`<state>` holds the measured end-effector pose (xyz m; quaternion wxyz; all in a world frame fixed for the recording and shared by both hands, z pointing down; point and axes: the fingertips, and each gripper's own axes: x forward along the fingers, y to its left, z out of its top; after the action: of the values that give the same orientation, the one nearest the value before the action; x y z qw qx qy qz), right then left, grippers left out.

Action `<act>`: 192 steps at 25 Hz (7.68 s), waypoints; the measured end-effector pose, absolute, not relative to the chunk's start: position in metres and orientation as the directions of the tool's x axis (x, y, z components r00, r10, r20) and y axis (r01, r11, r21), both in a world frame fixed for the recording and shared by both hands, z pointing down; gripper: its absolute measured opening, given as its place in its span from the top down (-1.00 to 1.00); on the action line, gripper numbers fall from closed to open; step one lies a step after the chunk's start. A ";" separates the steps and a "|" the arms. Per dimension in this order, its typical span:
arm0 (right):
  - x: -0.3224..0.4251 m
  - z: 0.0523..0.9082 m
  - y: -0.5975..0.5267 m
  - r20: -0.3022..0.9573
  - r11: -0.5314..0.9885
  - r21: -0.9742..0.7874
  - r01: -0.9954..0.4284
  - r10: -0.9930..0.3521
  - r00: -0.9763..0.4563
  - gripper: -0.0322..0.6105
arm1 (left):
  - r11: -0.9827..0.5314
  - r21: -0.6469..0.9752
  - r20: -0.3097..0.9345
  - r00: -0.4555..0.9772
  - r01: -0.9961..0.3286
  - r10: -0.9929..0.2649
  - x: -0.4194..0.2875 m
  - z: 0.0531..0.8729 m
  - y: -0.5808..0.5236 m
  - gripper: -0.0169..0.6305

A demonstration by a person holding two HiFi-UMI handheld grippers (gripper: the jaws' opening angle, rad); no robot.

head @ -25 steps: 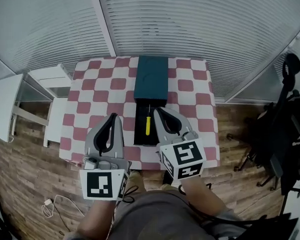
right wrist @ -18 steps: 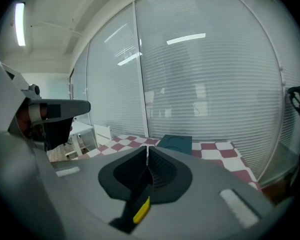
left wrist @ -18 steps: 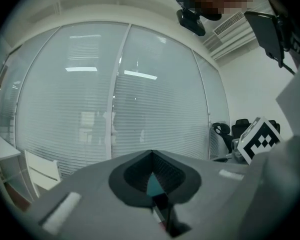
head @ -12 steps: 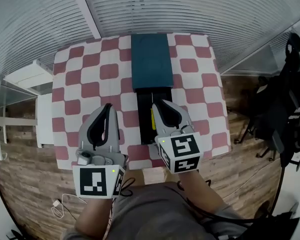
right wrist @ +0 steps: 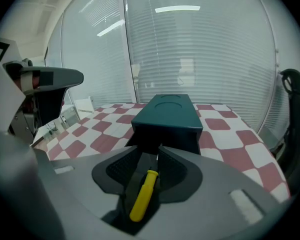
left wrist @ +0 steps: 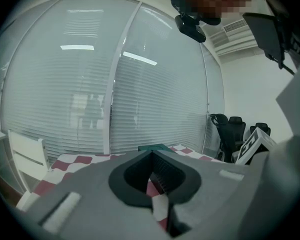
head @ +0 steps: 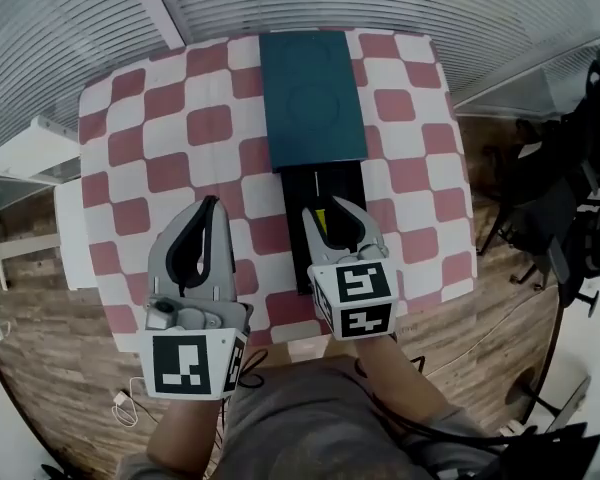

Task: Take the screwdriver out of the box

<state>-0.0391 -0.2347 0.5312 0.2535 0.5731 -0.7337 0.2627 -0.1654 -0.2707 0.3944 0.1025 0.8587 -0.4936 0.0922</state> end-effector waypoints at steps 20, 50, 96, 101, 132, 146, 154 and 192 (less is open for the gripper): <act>-0.032 0.578 -0.240 0.805 0.133 -0.101 -0.986 -0.572 -0.160 0.48 | -0.491 0.152 0.296 0.514 -0.858 -0.805 -0.181 0.424 -0.298 0.95; -0.029 0.385 -0.234 0.393 0.342 -0.085 -0.936 -0.852 -0.347 0.65 | -0.486 0.027 0.154 0.484 -0.873 -0.861 -0.125 0.327 -0.237 0.94; -0.207 0.470 -0.261 0.502 0.615 -0.137 -0.776 -0.632 -0.590 0.65 | -0.150 0.045 0.228 0.156 -0.988 -0.961 -0.306 0.377 -0.251 0.94; -0.215 0.518 -0.258 0.585 0.597 -0.152 -0.788 -0.588 -0.559 0.65 | -0.145 0.067 0.284 0.158 -0.987 -0.946 -0.319 0.407 -0.256 0.95; -0.154 0.385 -0.247 0.324 0.608 -0.148 -0.780 -0.715 -0.619 0.76 | -0.206 -0.003 0.143 0.204 -0.978 -0.969 -0.240 0.323 -0.231 0.95; -0.056 0.267 -0.219 0.089 0.554 -0.017 -0.832 -0.828 -0.554 0.83 | -0.231 -0.120 -0.038 0.237 -0.966 -0.971 -0.170 0.226 -0.205 0.95; -0.048 0.251 -0.208 0.049 0.563 0.020 -0.826 -0.826 -0.562 0.83 | -0.233 -0.135 -0.082 0.245 -0.963 -0.966 -0.156 0.208 -0.197 0.94; -0.047 0.256 -0.205 0.051 0.576 0.000 -0.818 -0.817 -0.575 0.83 | -0.234 -0.140 -0.077 0.246 -0.962 -0.966 -0.154 0.210 -0.191 0.94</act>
<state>-0.0473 -0.2055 0.2558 0.0229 0.4604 -0.8873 0.0118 -0.1542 -0.1913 0.2104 -0.0792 0.7854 -0.6137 0.0129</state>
